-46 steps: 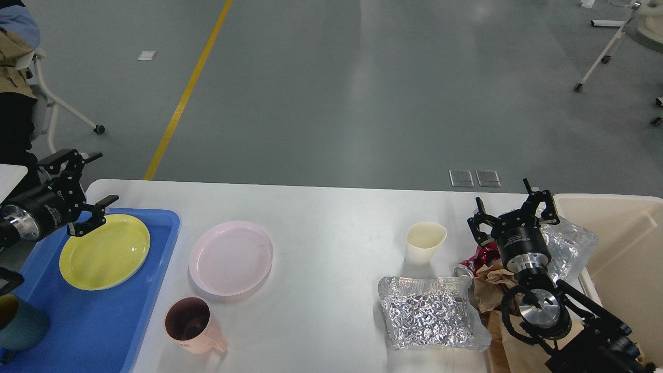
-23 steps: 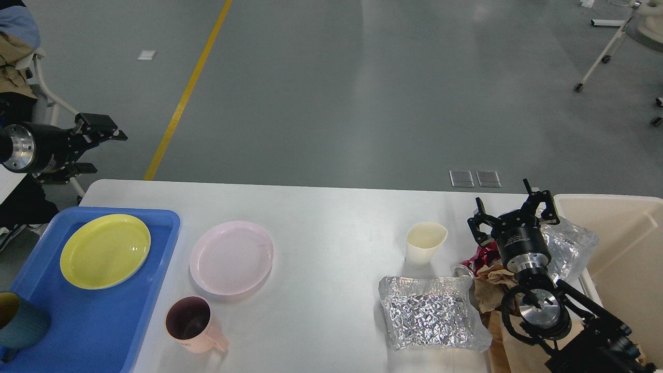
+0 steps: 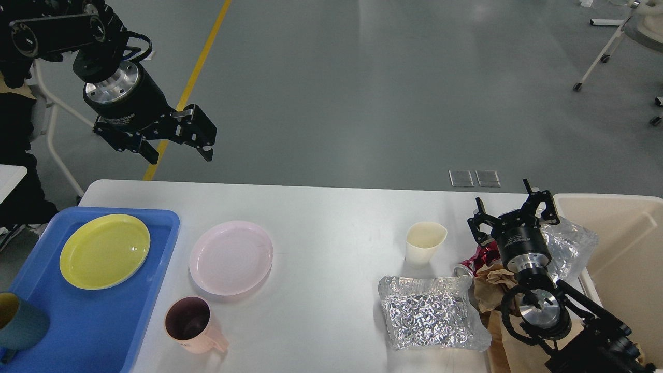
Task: Tidy desktop
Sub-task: 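Lift the left gripper up and away from the blue tray, then lower the left gripper toward the dark pink mug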
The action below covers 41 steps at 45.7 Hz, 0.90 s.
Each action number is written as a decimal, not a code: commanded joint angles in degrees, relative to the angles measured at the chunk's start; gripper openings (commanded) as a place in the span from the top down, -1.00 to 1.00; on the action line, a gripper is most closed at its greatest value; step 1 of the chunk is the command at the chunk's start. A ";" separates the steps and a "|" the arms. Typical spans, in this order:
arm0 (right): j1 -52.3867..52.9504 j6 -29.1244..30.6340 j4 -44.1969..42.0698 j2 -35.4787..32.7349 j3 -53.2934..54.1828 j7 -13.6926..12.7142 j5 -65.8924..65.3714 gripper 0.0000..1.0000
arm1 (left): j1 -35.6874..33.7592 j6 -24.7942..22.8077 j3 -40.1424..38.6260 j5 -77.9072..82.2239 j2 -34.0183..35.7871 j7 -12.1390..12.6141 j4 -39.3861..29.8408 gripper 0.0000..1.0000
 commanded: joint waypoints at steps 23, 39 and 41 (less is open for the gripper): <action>0.01 0.00 0.09 -0.08 0.00 0.00 0.00 -1.00 | -21.76 13.87 17.55 -23.05 -14.90 0.59 -35.21 -0.93; 0.01 0.00 0.00 -0.08 0.00 0.00 0.00 -1.00 | -16.06 14.22 18.70 -23.05 -13.24 1.20 -33.63 -0.92; 0.01 0.00 0.09 -0.08 0.00 0.00 0.00 -1.00 | -12.11 14.48 18.17 -22.87 -12.44 1.29 -32.84 -0.91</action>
